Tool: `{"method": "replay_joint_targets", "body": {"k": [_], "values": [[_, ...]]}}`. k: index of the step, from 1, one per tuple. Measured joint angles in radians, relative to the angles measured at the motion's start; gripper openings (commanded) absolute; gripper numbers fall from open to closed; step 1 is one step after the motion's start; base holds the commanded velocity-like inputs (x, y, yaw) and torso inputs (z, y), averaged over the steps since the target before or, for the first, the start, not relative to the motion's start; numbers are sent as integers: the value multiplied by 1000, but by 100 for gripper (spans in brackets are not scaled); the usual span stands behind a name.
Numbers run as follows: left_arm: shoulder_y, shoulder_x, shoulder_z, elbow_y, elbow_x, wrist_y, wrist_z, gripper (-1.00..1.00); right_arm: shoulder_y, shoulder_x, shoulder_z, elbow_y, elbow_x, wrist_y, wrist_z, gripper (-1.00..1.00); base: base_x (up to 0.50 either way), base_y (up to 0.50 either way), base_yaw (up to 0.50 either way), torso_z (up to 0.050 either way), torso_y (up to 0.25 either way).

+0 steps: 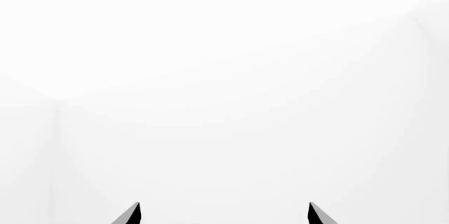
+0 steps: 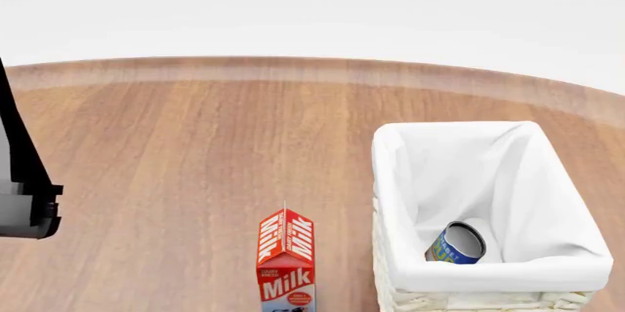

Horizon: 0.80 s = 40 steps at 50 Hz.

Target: Pick up the alphabet soup and the tomato sauce, and put them in the basket.

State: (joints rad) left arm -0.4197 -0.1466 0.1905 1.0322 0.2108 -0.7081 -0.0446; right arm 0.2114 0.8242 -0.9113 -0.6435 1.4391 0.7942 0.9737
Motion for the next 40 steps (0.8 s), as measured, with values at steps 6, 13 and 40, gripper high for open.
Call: {"method": "replay_joint_targets", "body": {"k": [6,13,40], "values": [[2,2,-2,0,0,2,2,100,-16,-8,-6,23,-25,-14,-25,100,0,0,0,0,0],[4,3,-3,0,2,3,4,100,-32,-17,-15,46,-57,-29,-51,100,0,0,0,0,0],[-1,17,-3,3,22,-1,24,100,-58,-32,-33,111,-136,-65,-122,100,0,0,0,0,0]]}}
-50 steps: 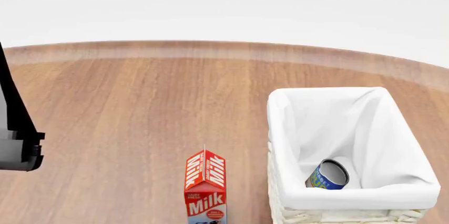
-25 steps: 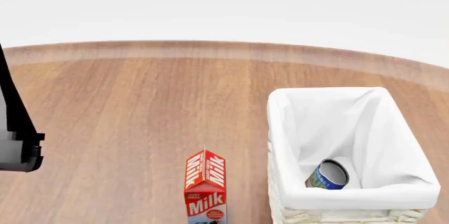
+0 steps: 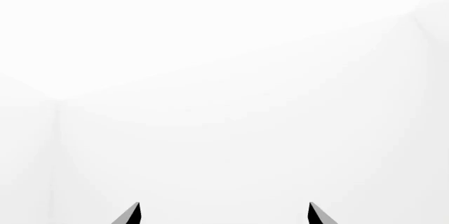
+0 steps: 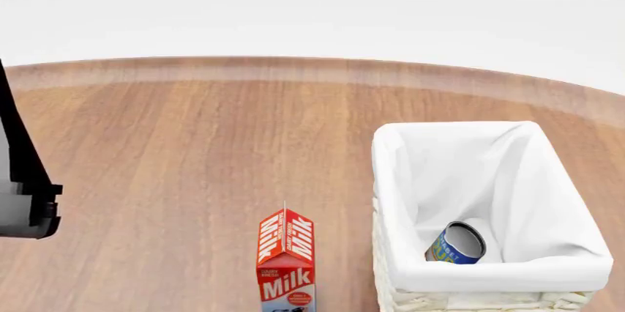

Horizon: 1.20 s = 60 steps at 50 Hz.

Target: Pick up the alphabet soup and the tomato sauce, and put them in the basket.

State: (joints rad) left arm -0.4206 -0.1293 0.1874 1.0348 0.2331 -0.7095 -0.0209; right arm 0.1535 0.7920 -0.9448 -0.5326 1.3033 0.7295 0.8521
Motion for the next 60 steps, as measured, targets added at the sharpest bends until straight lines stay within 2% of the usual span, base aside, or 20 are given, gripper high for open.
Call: {"method": "replay_joint_targets", "body": {"k": [58,59,60], "values": [[8,16,-9,-1,12,8,18,100,-35,-54,-30,149,-111,-78,-111,100,0,0,0,0,0],[8,16,-9,-2,12,8,19,100,-36,-54,-31,149,-112,-79,-111,-100,0,0,0,0,0],[9,17,-9,-2,12,9,19,100,-35,-53,-29,151,-121,-77,-108,-100,0,0,0,0,0]]}}
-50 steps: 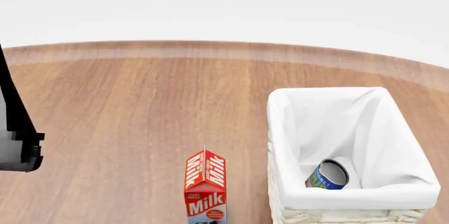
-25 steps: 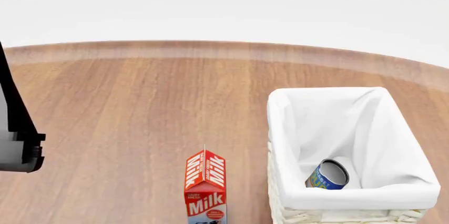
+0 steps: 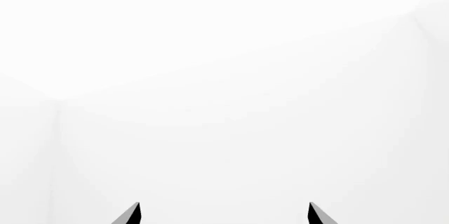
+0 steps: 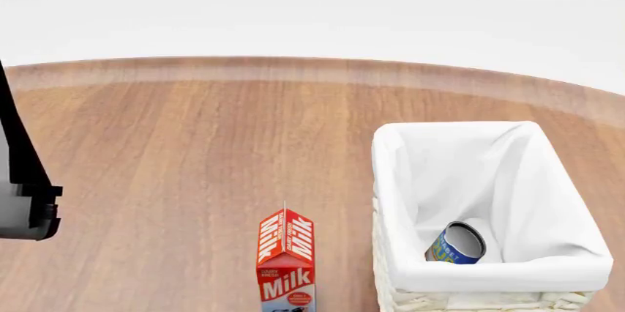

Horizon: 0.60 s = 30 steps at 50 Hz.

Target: Pick up the alphabet soup and the tomato sauce, and put them in the basket.

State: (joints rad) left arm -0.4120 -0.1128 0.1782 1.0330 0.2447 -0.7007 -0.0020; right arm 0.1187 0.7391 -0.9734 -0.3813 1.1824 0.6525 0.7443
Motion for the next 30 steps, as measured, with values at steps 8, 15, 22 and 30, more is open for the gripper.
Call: {"method": "replay_joint_targets", "body": {"k": [8,15,22,30], "values": [[4,2,-3,-4,-2,7,0,100,-4,-1,-7,-4,5,-13,5,-100,0,0,0,0,0],[7,2,-4,-6,-5,12,-1,100,7,14,-2,-44,14,-8,31,-100,0,0,0,0,0],[8,1,-4,-7,-7,13,-3,100,44,53,30,-145,63,7,93,-100,0,0,0,0,0],[5,1,-4,-4,-7,9,-2,100,107,102,79,-255,148,25,169,-100,0,0,0,0,0]]}}
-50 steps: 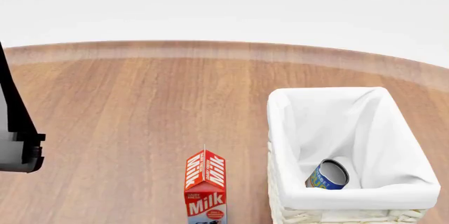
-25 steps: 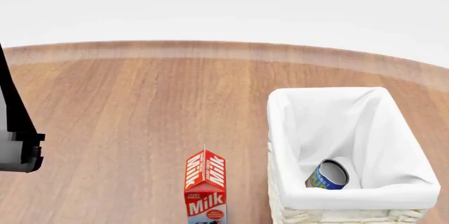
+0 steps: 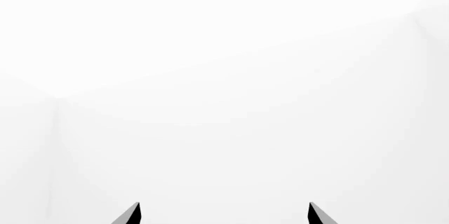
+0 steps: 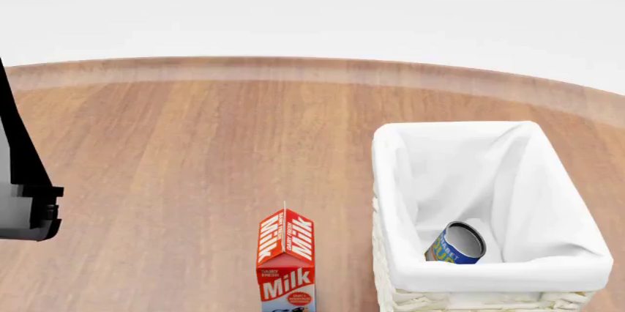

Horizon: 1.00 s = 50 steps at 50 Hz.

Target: Pick up the alphabet soup and the tomato sauce, and put them in the basket.

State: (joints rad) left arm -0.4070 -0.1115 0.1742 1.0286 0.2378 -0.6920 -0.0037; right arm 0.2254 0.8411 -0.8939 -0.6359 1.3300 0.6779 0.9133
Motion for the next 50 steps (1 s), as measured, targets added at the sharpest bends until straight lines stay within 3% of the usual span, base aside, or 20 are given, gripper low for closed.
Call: {"method": "replay_joint_targets", "body": {"k": [29,50], "values": [[-5,1,6,-2,1,0,-1,100,352,100,158,-186,336,55,196,-100,0,0,0,0,0],[-10,-3,3,-4,-6,-1,-4,100,774,67,233,-74,560,135,256,-100,0,0,0,0,0]]}}
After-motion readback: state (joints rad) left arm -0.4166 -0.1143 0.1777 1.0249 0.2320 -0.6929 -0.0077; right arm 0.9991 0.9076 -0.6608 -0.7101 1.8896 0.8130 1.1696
